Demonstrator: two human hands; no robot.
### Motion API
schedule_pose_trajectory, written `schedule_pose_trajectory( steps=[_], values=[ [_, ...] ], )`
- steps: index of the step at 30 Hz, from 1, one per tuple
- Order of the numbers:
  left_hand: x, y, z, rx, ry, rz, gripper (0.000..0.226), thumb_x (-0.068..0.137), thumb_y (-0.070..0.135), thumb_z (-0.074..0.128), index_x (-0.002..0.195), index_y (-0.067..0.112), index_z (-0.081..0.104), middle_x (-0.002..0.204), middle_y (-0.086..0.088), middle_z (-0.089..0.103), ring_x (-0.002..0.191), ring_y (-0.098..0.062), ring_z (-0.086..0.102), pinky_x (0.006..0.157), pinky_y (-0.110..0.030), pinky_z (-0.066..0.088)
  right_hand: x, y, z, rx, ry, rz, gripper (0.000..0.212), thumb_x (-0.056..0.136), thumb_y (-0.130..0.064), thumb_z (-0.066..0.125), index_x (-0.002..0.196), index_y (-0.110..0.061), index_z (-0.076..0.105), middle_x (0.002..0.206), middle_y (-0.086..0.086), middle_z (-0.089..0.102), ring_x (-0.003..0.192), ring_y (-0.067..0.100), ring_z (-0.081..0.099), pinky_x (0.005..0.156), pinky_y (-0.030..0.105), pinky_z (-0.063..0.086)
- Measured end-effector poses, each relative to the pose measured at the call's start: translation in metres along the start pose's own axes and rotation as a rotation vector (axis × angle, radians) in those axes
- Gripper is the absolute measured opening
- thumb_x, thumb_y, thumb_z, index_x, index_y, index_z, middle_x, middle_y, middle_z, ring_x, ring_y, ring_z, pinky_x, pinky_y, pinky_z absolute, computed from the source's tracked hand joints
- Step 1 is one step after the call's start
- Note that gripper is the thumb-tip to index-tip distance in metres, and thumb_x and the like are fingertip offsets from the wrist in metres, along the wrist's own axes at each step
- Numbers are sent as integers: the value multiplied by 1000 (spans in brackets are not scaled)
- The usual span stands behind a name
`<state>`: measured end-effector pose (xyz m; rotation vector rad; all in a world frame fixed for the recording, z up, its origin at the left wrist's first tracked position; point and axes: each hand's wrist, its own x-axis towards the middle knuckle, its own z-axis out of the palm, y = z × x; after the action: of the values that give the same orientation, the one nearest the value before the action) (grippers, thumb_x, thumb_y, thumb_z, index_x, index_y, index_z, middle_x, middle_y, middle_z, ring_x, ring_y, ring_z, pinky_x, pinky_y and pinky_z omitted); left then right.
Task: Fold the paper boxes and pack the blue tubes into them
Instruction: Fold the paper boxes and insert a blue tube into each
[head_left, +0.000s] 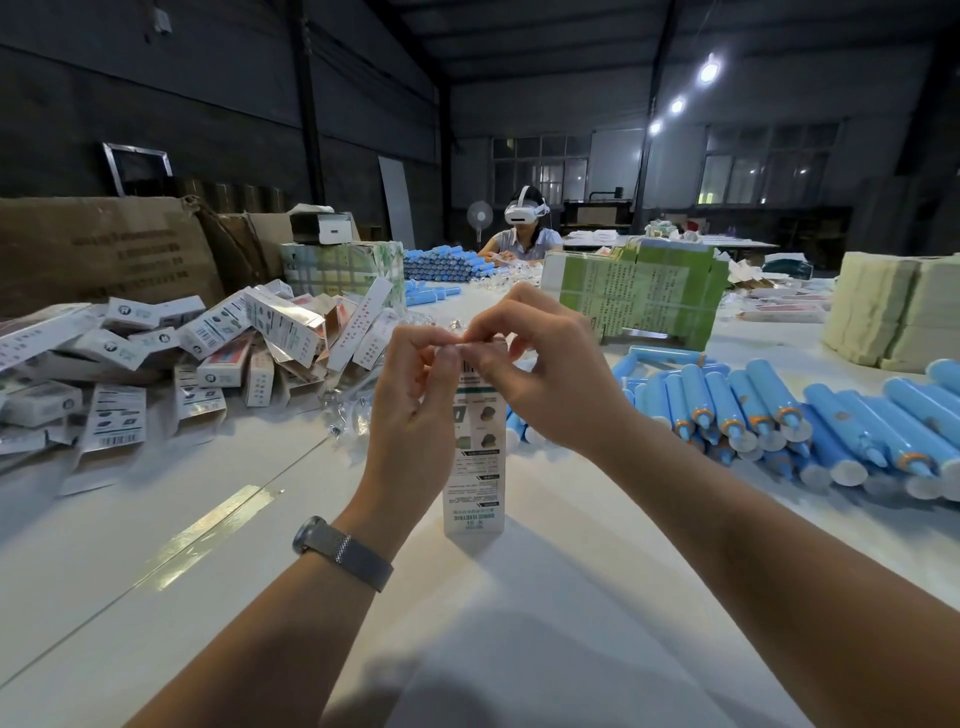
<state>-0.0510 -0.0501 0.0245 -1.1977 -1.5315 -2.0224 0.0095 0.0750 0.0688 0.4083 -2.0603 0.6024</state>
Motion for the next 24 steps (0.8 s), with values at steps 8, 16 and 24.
schedule_pose_trajectory(
  steps=[8,16,24],
  values=[
    [-3,-2,1,-7,-63,23,12,105,19,38,116,17,40,88,-13,62,71,-17,65,59,-30,53,-1,-3,2,-96,44,-55,11,90,-15,67,96,-11,76,88,1,63,81,16,58,65,34,47],
    [-5,-4,1,76,-67,62,20,102,29,38,122,25,37,92,-18,62,72,-25,66,60,-36,56,5,-12,-5,-167,3,-42,12,90,-18,64,95,-14,75,88,-3,62,75,19,59,65,45,51],
    [-5,-5,1,-3,-109,-2,17,102,30,41,117,28,32,103,-23,59,81,-31,68,66,-39,59,6,-19,-3,-237,45,10,14,92,-25,63,99,-20,74,89,-1,61,75,20,60,64,42,51]
  ],
)
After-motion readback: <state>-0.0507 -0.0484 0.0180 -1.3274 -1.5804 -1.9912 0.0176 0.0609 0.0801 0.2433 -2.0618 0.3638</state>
